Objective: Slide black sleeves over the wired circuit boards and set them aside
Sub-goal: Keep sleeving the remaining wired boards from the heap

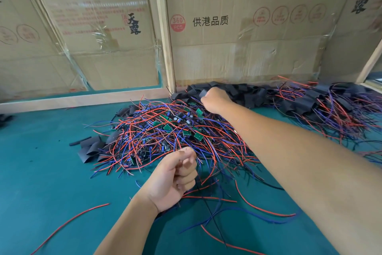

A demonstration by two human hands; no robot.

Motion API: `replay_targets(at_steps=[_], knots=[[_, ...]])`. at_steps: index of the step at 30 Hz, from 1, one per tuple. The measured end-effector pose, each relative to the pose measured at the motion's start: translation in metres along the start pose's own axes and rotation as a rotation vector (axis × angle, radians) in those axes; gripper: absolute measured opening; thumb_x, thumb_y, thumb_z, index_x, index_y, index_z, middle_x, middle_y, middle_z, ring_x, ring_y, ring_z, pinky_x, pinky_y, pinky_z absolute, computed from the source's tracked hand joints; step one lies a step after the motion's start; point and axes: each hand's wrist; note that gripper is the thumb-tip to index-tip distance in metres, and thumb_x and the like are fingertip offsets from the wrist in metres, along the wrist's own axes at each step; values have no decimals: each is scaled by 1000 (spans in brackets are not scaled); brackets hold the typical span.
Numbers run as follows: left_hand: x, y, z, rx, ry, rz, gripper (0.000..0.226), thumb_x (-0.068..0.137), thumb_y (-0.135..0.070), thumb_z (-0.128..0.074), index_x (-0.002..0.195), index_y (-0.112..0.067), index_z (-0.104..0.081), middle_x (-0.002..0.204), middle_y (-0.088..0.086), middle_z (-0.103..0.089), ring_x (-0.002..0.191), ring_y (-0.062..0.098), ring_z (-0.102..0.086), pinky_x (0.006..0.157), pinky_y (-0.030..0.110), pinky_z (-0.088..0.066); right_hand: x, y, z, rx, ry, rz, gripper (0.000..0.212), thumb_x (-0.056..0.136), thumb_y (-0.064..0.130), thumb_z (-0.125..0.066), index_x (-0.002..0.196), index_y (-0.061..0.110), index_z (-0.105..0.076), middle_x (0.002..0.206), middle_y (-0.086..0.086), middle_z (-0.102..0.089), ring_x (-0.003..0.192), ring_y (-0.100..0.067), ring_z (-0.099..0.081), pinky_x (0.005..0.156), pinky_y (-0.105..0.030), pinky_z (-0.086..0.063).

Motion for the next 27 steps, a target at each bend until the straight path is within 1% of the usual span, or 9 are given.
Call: replay_targets(at_steps=[4, 6, 8, 10, 15, 18, 22, 25, 27], knots=[[-1, -1, -4, 51, -43, 14, 22, 82, -33, -66, 74, -18, -51, 56, -7, -19, 45, 11, -14, 43, 25, -14, -43, -8, 30, 222, -191, 38, 35, 94, 33, -52, 84, 2, -64, 75, -12, -65, 73, -27, -60, 59, -29, -38], [1, -2, -8, 73, -97, 28, 25, 84, -40, -67, 74, -21, -55, 58, -6, -17, 44, 11, -11, 44, 25, -9, -91, -12, 40, 335, -133, 146, 39, 92, 40, -54, 76, 5, -63, 65, -7, -69, 58, -14, -63, 56, -26, -40], [1, -3, -14, 82, -143, 34, 33, 90, -52, -58, 72, -24, -56, 58, -7, -17, 44, 10, -10, 45, 24, -6, -148, -16, 41, 338, -65, 298, 44, 90, 50, -52, 65, 14, -55, 55, 5, -63, 45, -3, -52, 51, -22, -39], [1, -2, -20, 149, -149, -18, 38, 92, -53, -57, 67, -24, -55, 56, -7, -20, 44, 9, -11, 45, 22, -8, -193, -23, 36, 313, -23, 418, 42, 89, 52, -54, 63, 19, -48, 54, 12, -51, 49, -6, -44, 50, -17, -32], [-8, -3, -31, 644, -71, -174, 25, 90, -26, -55, 66, -20, -54, 52, -6, -33, 46, 10, -25, 43, 21, -22, -232, -53, 20, 287, 148, 508, 22, 92, 34, -66, 81, 28, -48, 76, 14, -53, 71, -5, -48, 63, -17, -35], [-12, -3, -31, 934, -81, -250, 25, 90, -25, -52, 65, -21, -54, 55, -12, -36, 53, 9, -29, 50, 23, -26, -237, -65, 10, 249, 141, 532, 32, 86, 37, -72, 88, 33, -41, 81, 16, -50, 75, -3, -45, 67, -18, -36], [-12, -2, -32, 1021, -130, -326, 31, 92, -36, -54, 68, -17, -49, 56, -13, -36, 54, 6, -30, 51, 23, -26, -233, -72, 4, 216, 85, 550, 45, 86, 46, -72, 114, 41, -38, 93, 29, -57, 79, 4, -52, 74, -19, -43], [-12, -16, -5, 1210, -443, -488, 34, 96, -42, -57, 71, -22, -49, 55, -9, -42, 51, 6, -35, 49, 23, -29, -227, -84, 9, 187, 6, 531, 46, 87, 47, -72, 125, 35, -51, 104, 17, -68, 88, -2, -59, 82, -25, -48], [-13, -26, 18, 1278, -759, -484, 28, 96, -39, -61, 74, -24, -51, 57, -6, -51, 52, 12, -44, 51, 25, -34, -222, -91, 12, 179, -70, 489, 37, 86, 43, -73, 118, 32, -58, 88, 19, -66, 75, 3, -56, 71, -13, -44]])
Point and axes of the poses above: each hand's wrist, its own x-axis towards the middle knuckle, its own z-axis out of the back of the hand, y = z × x
